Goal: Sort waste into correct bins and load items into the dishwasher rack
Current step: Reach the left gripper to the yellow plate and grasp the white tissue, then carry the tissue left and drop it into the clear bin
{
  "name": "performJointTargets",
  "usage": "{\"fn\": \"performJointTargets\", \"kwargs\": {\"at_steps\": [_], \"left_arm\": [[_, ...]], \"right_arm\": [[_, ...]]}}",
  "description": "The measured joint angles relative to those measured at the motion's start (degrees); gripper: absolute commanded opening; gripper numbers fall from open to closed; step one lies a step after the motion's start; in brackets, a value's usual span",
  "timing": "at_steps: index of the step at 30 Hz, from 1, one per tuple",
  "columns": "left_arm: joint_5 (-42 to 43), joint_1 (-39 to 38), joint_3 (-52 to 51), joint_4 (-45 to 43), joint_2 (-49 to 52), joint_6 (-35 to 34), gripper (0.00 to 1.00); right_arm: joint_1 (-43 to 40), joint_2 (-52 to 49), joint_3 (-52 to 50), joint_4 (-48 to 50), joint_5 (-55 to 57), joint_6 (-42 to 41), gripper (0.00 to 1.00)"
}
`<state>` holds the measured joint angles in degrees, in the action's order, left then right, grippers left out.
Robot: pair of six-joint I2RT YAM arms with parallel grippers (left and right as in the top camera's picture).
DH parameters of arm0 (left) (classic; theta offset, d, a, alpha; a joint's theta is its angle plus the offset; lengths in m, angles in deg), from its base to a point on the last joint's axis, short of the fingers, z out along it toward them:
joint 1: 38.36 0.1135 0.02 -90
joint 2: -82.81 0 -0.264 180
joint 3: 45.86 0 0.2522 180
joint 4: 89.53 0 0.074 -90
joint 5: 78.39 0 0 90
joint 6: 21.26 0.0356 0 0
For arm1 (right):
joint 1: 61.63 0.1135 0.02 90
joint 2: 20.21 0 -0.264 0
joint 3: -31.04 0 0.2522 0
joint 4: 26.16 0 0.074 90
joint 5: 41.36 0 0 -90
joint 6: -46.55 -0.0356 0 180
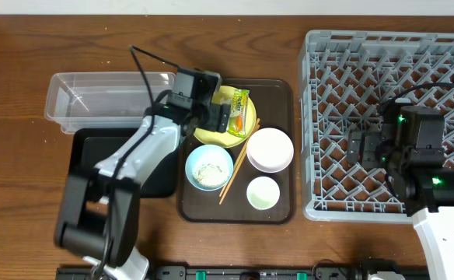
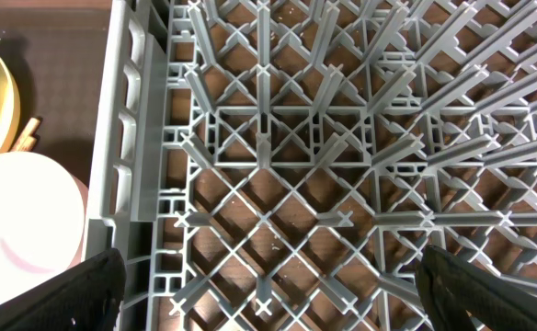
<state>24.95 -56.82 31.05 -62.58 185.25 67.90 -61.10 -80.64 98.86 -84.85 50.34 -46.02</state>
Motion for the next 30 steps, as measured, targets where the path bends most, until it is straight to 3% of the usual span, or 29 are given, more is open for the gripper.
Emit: {"fn": "performJointTargets", "kwargs": {"at_steps": [3, 10, 12, 20, 25, 30], "left_arm": [[-0.1, 0.0, 0.0, 0.0, 3.6, 0.4, 0.70], [-0.2, 0.0, 0.0, -0.3, 5.8, 0.8, 0.20], [-0.2, 0.0, 0.0, -0.2, 5.8, 0.7, 0.13], [-0.2, 0.0, 0.0, 0.5, 3.4, 0.9, 0.08], [-2.6, 0.0, 0.0, 1.3, -6.8, 0.6, 0.07], [-10.5, 1.9, 0.1, 3.8, -16.2, -0.3, 0.07]], "right_arm": [[0.0, 0.0, 0.0, 0.0, 0.0, 0.0, 0.99], [0.0, 0.0, 0.0, 0.0, 0.0, 0.0, 0.99], [0.0, 0.0, 0.0, 0.0, 0.0, 0.0, 0.99], [0.0, 0.0, 0.0, 0.0, 0.0, 0.0, 0.99], [0.0, 0.0, 0.0, 0.0, 0.0, 0.0, 0.99], [0.0, 0.0, 0.0, 0.0, 0.0, 0.0, 0.99]]}}
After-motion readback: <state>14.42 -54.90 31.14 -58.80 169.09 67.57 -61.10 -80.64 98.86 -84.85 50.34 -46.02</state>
